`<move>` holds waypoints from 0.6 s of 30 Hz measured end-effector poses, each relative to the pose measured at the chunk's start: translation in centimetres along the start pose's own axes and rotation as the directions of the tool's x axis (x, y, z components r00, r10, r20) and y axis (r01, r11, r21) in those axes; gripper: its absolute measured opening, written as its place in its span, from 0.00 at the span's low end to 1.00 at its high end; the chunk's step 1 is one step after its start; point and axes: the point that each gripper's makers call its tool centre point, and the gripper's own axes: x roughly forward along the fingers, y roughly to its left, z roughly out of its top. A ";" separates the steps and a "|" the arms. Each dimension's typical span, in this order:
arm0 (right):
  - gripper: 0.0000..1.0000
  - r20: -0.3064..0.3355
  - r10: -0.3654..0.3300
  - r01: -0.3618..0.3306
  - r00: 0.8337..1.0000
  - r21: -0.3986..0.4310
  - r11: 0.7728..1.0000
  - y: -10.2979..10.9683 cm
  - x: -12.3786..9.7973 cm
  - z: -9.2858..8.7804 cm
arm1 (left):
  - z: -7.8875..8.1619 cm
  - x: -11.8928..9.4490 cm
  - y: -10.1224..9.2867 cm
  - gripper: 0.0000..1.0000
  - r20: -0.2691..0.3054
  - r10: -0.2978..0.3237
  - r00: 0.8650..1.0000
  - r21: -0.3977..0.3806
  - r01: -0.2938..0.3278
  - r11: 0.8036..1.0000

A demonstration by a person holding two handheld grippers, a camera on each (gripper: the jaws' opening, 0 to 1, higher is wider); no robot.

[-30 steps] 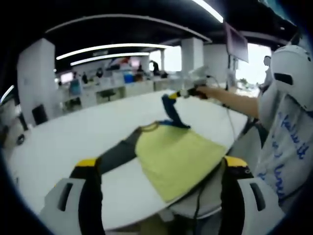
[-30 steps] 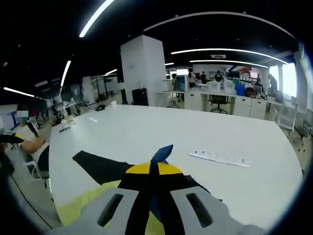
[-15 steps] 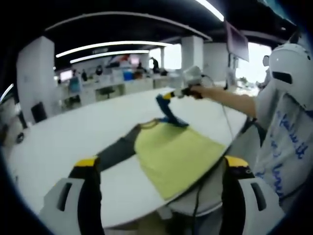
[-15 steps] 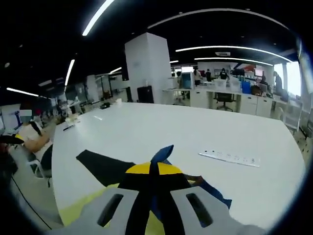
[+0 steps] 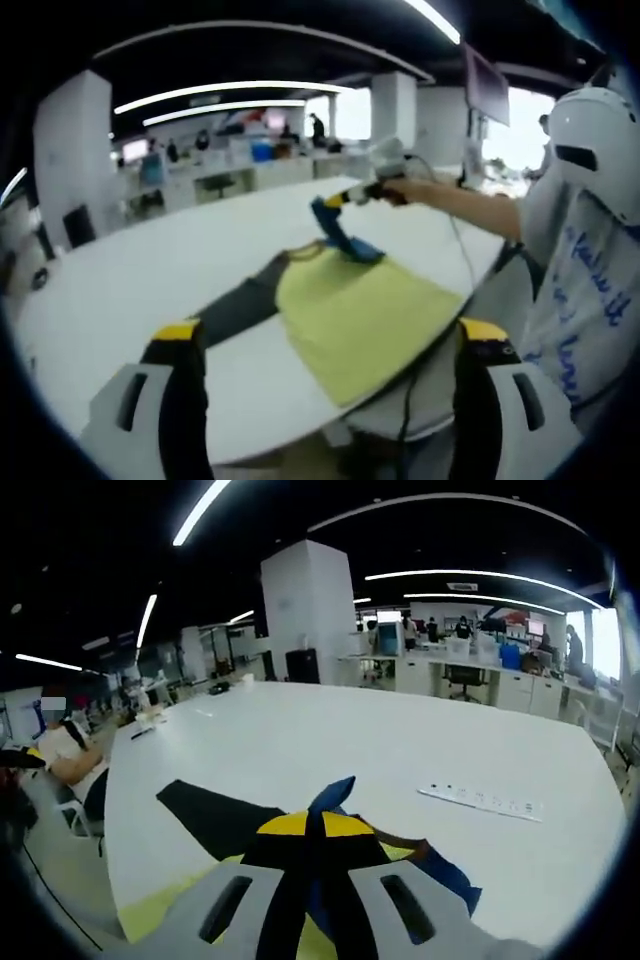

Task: Fold the garment on the visible template until the final outline fits inside the template.

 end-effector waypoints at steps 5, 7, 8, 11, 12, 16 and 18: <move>0.02 -0.011 0.005 -0.005 1.000 0.019 1.000 -0.1 1.1 -0.6 | -0.3 0.0 0.2 0.99 -0.012 0.001 1.000 -0.004 -0.001 1.000; 0.02 -0.020 0.007 -0.007 1.000 0.016 1.000 -0.1 1.5 -0.9 | -0.4 0.0 0.2 0.99 -0.015 0.001 1.000 -0.007 -0.001 1.000; 0.02 -0.025 0.008 -0.007 1.000 0.016 1.000 -0.1 1.7 -1.1 | -0.5 0.0 0.2 0.99 -0.017 0.000 1.000 -0.009 0.000 1.000; 0.02 -0.038 0.007 -0.007 0.999 0.015 1.000 -0.2 2.2 -1.6 | -0.6 -0.1 0.5 0.99 -0.018 0.008 1.000 -0.019 -0.008 1.000; 0.02 -0.038 0.007 -0.007 0.999 0.015 1.000 -0.2 2.3 -1.6 | -0.6 -0.2 0.5 0.99 -0.018 0.008 1.000 -0.020 -0.008 1.000; 0.02 -0.055 0.002 -0.001 0.998 0.003 1.000 -0.3 3.0 -2.4 | -0.5 -0.2 0.7 0.99 -0.017 0.012 1.000 -0.025 -0.012 1.000; 0.02 -0.062 0.002 -0.001 0.998 0.020 1.000 -0.3 3.4 -2.9 | -0.5 -0.3 0.9 0.99 -0.017 0.015 1.000 -0.025 -0.016 1.000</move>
